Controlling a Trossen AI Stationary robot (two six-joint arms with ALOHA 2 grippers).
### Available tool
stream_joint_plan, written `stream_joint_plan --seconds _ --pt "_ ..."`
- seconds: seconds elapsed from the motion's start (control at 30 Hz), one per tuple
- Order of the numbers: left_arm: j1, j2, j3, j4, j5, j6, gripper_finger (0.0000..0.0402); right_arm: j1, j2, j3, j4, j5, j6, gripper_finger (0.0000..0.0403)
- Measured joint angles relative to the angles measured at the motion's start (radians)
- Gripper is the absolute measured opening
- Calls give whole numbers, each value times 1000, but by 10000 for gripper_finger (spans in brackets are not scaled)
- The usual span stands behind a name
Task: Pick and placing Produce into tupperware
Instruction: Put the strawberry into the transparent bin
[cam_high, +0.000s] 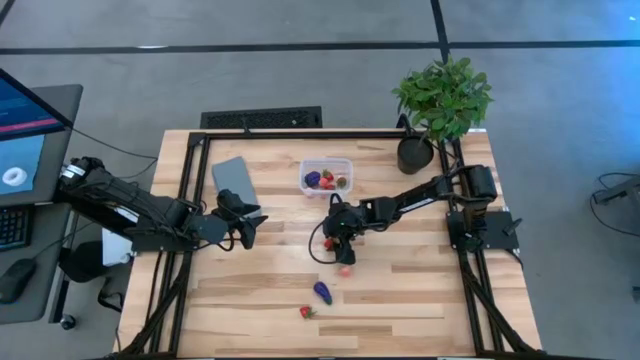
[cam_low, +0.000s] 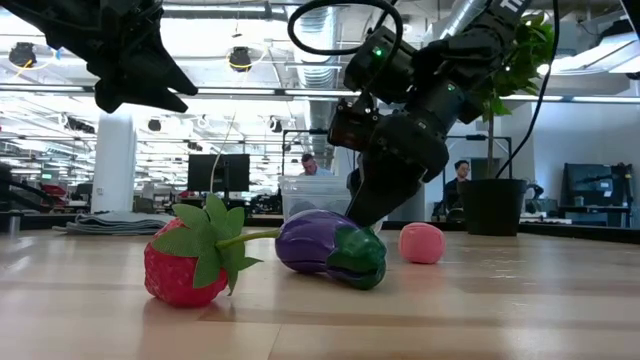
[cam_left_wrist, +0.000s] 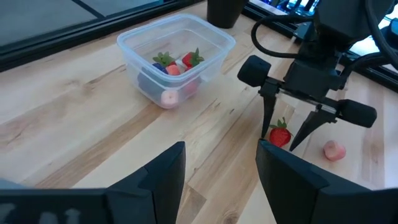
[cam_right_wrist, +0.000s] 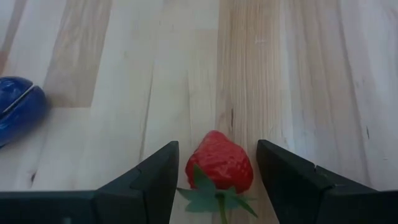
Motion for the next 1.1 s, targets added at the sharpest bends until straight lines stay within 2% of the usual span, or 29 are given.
stream_joint_plan --seconds 0.17,0.53,0.8,1.1 --pt "0 0 0 0 -1 0 181 0 0 1 -12 3 -8 230" --pt "0 0 0 0 -3 0 180 -1 -1 2 -21 13 -7 155" --pt "0 0 0 0 -3 0 180 0 -1 1 -20 12 19 188" --pt "0 0 0 0 -3 0 180 -1 -1 0 -19 12 43 166"
